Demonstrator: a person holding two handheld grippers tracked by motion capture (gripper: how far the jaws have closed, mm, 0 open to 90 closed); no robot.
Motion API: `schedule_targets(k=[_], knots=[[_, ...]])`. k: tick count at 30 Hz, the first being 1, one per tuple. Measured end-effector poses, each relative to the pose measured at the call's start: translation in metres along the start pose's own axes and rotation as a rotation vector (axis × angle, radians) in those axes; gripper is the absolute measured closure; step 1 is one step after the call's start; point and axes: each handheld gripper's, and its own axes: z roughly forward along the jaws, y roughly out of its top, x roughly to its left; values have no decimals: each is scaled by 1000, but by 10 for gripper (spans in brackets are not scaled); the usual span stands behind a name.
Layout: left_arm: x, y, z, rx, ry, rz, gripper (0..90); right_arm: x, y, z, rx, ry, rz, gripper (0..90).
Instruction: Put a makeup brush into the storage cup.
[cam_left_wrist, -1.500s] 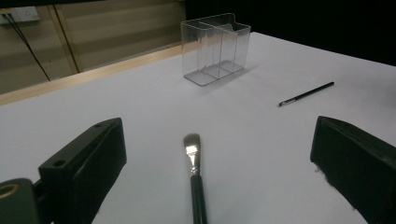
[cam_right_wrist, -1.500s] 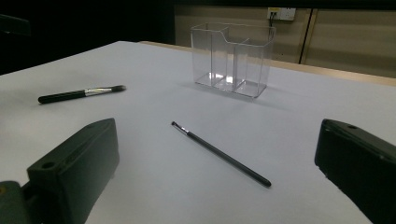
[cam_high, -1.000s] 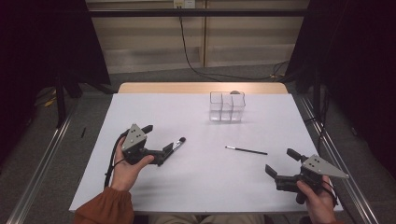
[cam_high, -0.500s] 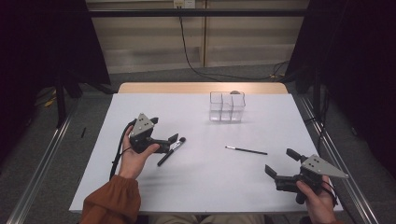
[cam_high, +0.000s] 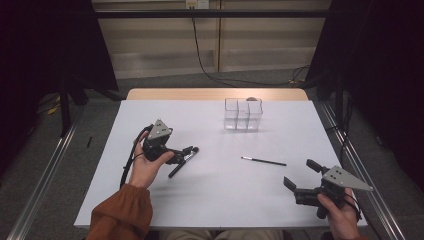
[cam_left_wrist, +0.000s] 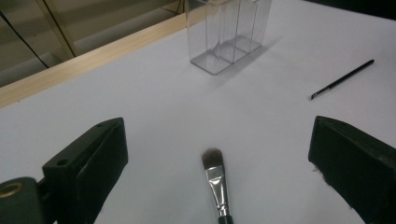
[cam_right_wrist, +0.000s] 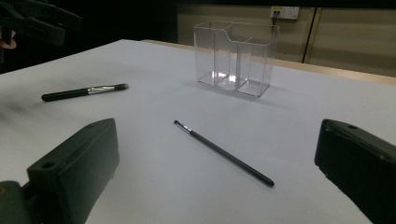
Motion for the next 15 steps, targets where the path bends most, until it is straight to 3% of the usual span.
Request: schedule_targets(k=[3,4,8,11,15], knots=[[3,-1,1,60,-17,-4,70,0,0,0,2,0,2,0],[5,-2,1,102,-12,2,70,0,0,0,3,1,-1,0],[8,-3,2,144,-22,-11,70,0,0,0,11,3,-3,0],[12,1,5,255,-53,-21,70,0,0,1,11,3,-2,0],[12,5,6,300,-52,-33,70,0,0,1,13,6,-4,0]])
